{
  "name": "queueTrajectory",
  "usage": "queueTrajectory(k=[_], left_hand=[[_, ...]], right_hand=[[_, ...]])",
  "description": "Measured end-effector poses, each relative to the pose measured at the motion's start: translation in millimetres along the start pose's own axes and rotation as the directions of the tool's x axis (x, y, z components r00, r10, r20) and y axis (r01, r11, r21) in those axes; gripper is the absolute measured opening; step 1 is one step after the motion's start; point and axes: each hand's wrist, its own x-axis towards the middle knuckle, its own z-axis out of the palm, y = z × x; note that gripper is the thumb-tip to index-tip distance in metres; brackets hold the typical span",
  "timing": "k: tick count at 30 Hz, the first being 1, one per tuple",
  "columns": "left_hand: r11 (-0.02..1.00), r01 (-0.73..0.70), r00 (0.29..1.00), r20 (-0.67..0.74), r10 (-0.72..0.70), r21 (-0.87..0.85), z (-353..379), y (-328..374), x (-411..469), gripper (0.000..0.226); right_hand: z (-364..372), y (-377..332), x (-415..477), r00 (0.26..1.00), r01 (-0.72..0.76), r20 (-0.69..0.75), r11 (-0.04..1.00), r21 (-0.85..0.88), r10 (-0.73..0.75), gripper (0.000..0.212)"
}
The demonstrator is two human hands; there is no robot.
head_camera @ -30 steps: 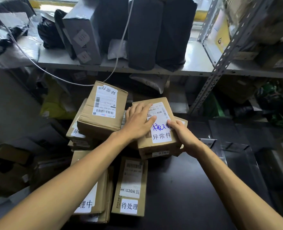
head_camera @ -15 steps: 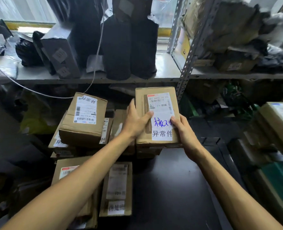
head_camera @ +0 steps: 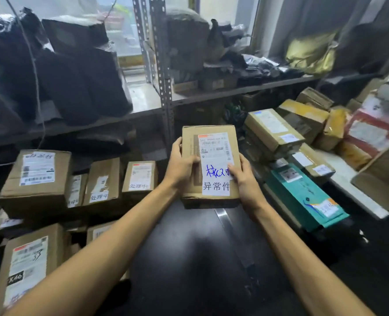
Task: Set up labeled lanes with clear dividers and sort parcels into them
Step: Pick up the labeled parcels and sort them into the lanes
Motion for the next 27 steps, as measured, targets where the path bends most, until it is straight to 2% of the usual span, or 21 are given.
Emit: queueTrajectory(k=[5, 10, 13, 18, 23, 27], left_hand=[[0.998, -0.034, 0.992, 0.116, 0.04, -0.054, 69.8, 12.9, -32.4, 0.061], [0.995, -0.063, 0.972, 0.221, 0.079, -0.079, 139.1, 24.8, -50.8, 0.052], [0.993, -0.045, 0.958, 0.278, 0.074, -0.11, 181.6, 31.0, -51.4, 0.054], [0.996, -0.008, 0.945, 0.325, 0.035, -0.084, 253.4, 29.1, -36.2, 0.082], [0.995, 0.017, 0.928, 0.372, 0.02, -0.096, 326.1, 20.3, -6.2, 0.068], [0.991, 0.049, 0.912, 0.41, 0.006, -0.124, 379.5, 17.9, 11.2, 0.072]], right_hand=[[-73.8, -18.0, -27.9, 0.996, 0.016, -0.092, 0.999, 0.04, -0.012, 0.044], [-142.3, -33.5, -48.3, 0.988, 0.05, -0.15, 0.994, 0.1, -0.034, 0.037], [-180.7, -41.4, -47.2, 0.982, 0.071, -0.185, 0.989, 0.129, -0.047, 0.037], [-247.1, -43.3, -35.7, 0.967, 0.109, -0.242, 0.987, 0.118, -0.078, 0.039], [-306.5, -46.4, -5.4, 0.954, 0.113, -0.291, 0.985, 0.131, -0.071, 0.034], [-354.9, -47.7, 21.3, 0.938, 0.118, -0.34, 0.983, 0.144, -0.063, 0.031]])
